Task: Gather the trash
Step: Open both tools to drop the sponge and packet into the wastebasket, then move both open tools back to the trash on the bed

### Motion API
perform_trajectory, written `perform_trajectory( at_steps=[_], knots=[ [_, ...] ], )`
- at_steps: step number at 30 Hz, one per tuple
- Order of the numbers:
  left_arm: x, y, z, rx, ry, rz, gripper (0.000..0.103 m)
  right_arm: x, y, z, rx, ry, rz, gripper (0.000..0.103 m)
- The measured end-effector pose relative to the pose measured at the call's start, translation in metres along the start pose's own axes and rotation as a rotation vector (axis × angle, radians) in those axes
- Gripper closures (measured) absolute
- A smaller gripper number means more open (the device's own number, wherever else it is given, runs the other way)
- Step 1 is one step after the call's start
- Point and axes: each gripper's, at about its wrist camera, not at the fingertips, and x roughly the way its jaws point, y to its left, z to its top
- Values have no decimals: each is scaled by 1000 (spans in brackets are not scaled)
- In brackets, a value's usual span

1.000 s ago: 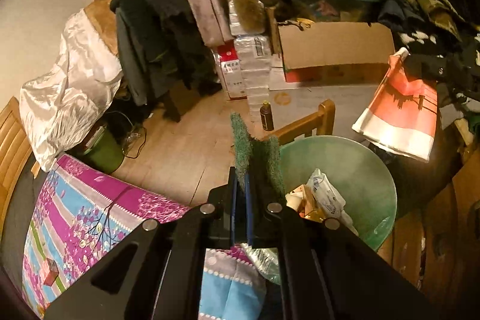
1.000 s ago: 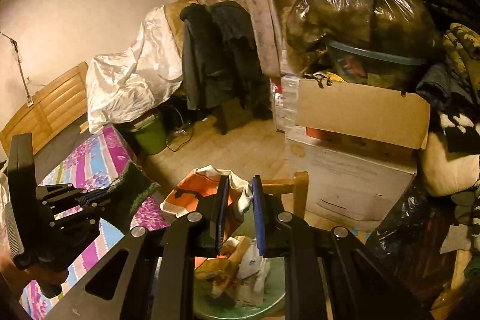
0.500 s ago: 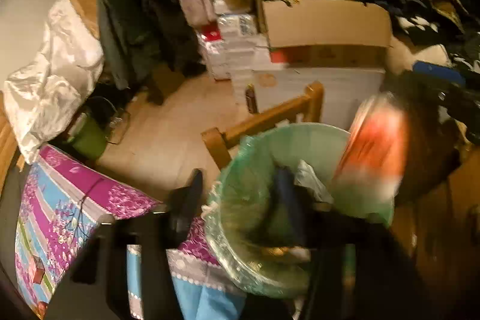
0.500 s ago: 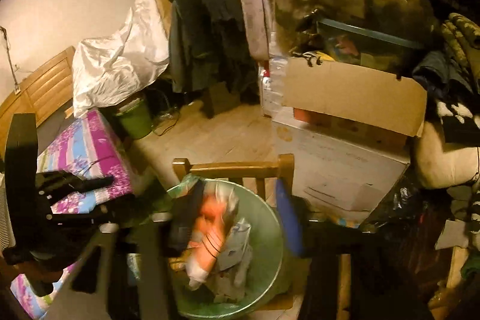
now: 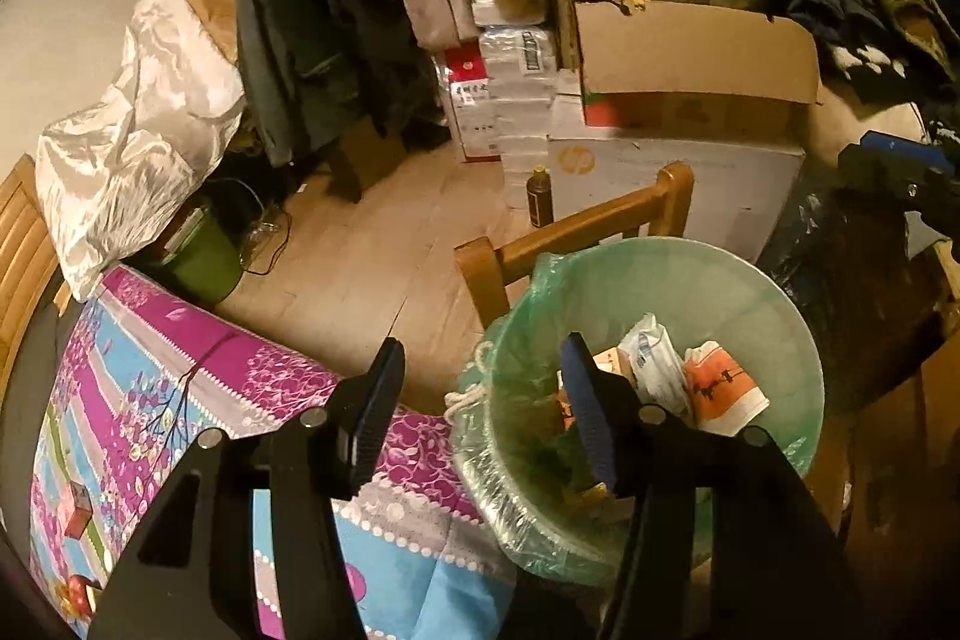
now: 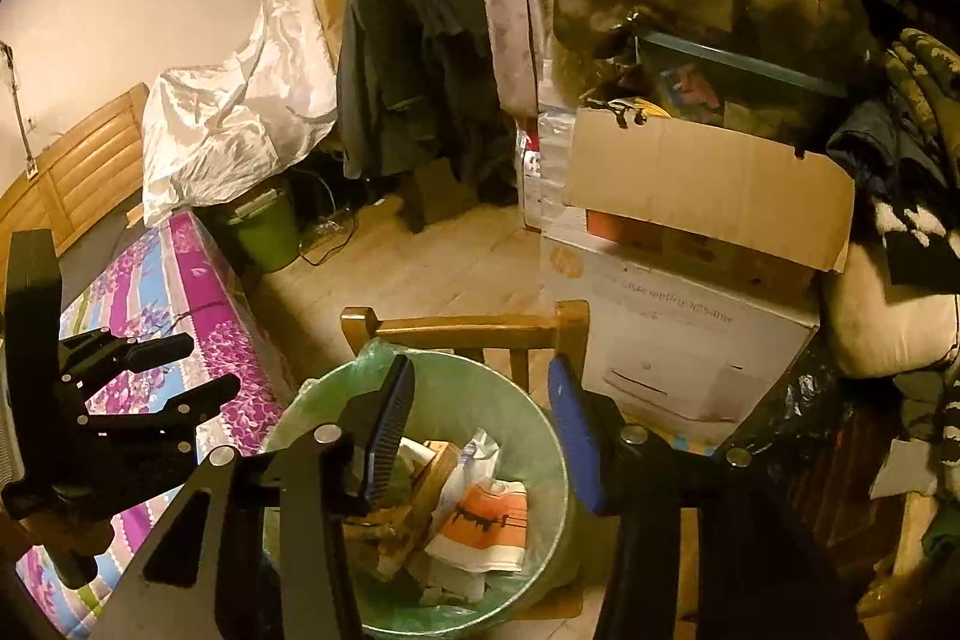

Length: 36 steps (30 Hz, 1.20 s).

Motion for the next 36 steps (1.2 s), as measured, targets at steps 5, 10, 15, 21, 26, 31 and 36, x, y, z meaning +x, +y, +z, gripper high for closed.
perform_trajectory(
  at_steps=[5, 10, 15, 21, 26, 31, 36],
  knots=[
    [-7, 20, -9, -45, -10, 45, 50, -7, 17, 2, -17, -31, 19, 54],
    [-18, 52, -24, -145, -17, 129, 50, -15, 41, 1, -30, -78, 34, 54],
    [-42, 91, -50, -258, -50, 229, 46, -20, 70, 1, -19, -112, 79, 54],
    [-70, 143, -93, -385, -36, 345, 45, -16, 121, -11, -27, -95, 161, 50],
    [-91, 176, -128, -468, -19, 397, 43, -10, 175, -27, -88, -54, 224, 46],
    [-117, 207, -172, -529, -12, 465, 42, -1, 239, -51, -151, 11, 299, 41],
    [-140, 241, -222, -615, 13, 525, 41, 6, 303, -74, -248, 66, 364, 40]
  ],
)
